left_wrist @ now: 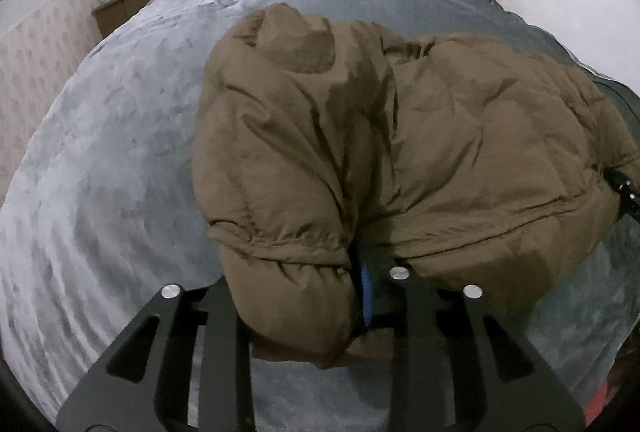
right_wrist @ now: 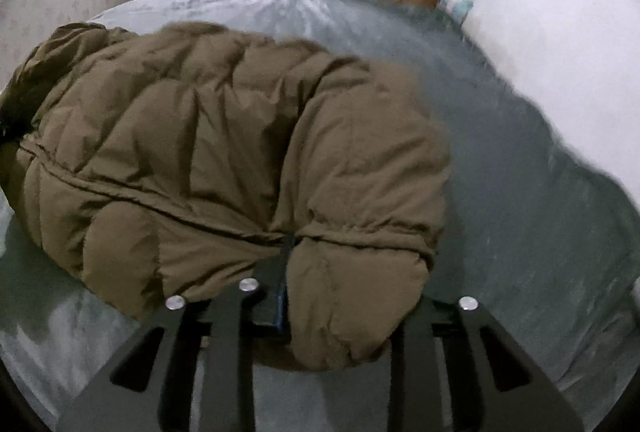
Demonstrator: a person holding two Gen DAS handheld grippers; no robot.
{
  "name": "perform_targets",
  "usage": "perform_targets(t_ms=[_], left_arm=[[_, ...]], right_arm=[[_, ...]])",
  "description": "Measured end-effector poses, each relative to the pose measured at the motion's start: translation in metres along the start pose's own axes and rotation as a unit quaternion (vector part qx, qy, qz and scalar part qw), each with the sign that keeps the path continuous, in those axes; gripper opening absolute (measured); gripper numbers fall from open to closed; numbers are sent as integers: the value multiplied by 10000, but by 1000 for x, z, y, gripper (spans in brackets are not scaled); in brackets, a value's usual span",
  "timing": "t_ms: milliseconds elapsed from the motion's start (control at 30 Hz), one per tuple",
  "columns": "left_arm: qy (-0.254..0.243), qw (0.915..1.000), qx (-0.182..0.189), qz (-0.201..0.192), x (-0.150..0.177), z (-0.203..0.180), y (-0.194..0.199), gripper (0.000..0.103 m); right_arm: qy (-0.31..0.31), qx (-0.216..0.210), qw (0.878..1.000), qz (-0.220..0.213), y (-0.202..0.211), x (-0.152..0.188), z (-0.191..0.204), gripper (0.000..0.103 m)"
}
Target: Fold large clothes
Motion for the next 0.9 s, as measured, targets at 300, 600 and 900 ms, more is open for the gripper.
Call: perform_targets(t_ms=[300, 600, 900], left_arm=[[-58, 9998, -210, 13, -12, -8, -16, 68], [8, 9995, -314, -51, 6, 32, 1, 90], [161, 9996, -224, 19, 23, 69, 6, 97]], right_arm=[[-191, -163, 9994, 228, -2, 1, -4, 45], [-364, -293, 9985, 297, -5, 3, -12, 61], [-913, -444, 9947, 140, -3, 15, -29, 77]])
Point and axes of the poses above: each gripper's, at about its wrist camera, not at the fingertips, and y roughly against the way its jaws point, z to its left, x to its underside, the point moved 8 cm from there along -y, roughly the way its jaws point, and after that the axes turned 5 degrees about y, right-handed, at the moved point
